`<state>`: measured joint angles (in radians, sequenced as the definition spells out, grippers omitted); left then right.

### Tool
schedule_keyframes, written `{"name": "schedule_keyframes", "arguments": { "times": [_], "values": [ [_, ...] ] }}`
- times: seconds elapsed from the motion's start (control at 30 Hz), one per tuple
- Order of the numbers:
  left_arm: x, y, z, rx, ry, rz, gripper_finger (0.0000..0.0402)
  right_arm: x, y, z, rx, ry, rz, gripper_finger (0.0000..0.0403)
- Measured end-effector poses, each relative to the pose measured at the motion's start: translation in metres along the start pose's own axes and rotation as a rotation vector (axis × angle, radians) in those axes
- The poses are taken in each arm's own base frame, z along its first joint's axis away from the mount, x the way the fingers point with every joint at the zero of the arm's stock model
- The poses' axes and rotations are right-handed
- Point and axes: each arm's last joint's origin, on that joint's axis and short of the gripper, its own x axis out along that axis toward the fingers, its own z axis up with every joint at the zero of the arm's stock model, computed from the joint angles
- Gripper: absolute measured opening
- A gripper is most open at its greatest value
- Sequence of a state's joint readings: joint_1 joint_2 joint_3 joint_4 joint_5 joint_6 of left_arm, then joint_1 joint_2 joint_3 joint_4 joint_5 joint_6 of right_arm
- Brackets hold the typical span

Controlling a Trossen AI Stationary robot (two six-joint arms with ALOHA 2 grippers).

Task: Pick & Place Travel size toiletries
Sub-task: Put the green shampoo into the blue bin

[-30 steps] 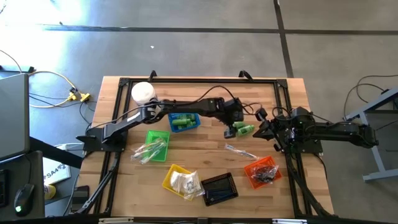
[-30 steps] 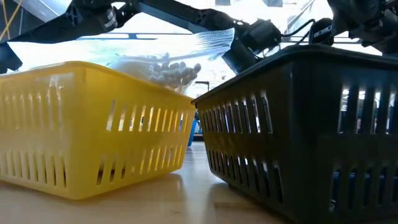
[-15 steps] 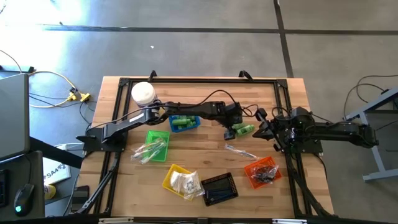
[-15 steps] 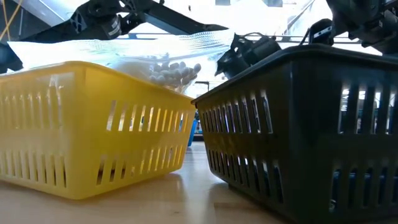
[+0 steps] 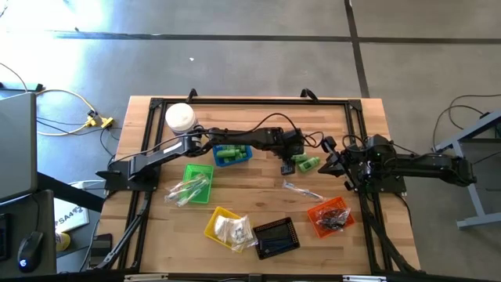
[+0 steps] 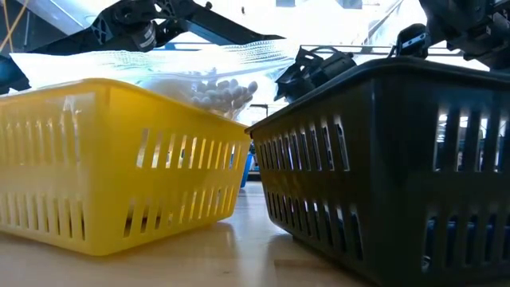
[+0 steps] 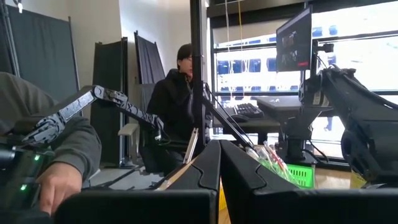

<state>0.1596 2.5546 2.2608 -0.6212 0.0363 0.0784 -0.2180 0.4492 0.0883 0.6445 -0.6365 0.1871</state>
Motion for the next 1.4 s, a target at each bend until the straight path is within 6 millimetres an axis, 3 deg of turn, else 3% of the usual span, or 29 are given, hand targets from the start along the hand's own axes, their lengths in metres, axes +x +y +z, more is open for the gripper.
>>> {"name": "schedule_keyframes", "arguments": {
  "times": [0.17,0.43,0.57,0.83,1.07,1.4],
  "values": [
    [0.0,-0.001,0.0,0.004,-0.002,-0.014,0.0153,0.0,0.0,0.0,-0.001,0.0,0.0,0.0002],
    [-0.008,-0.001,0.005,0.005,-0.013,-0.008,0.0153,0.0,0.0,0.0,-0.001,0.0,0.004,0.0002],
    [-0.03,-0.001,0.016,0.007,-0.042,0.001,0.0152,0.0,0.0,0.0,-0.002,-0.001,0.009,0.0002],
    [-0.104,-0.001,0.039,0.042,-0.096,0.059,0.0152,-0.001,0.002,0.001,0.006,0.0,0.034,0.0002],
    [-0.203,-0.003,0.057,0.082,-0.209,0.092,0.0152,-0.001,0.002,0.002,0.011,-0.003,0.045,0.0002],
    [-0.331,-0.002,0.045,0.059,-0.306,0.186,0.0152,-0.001,0.002,0.001,0.027,0.006,0.045,0.0003]
  ]
}}
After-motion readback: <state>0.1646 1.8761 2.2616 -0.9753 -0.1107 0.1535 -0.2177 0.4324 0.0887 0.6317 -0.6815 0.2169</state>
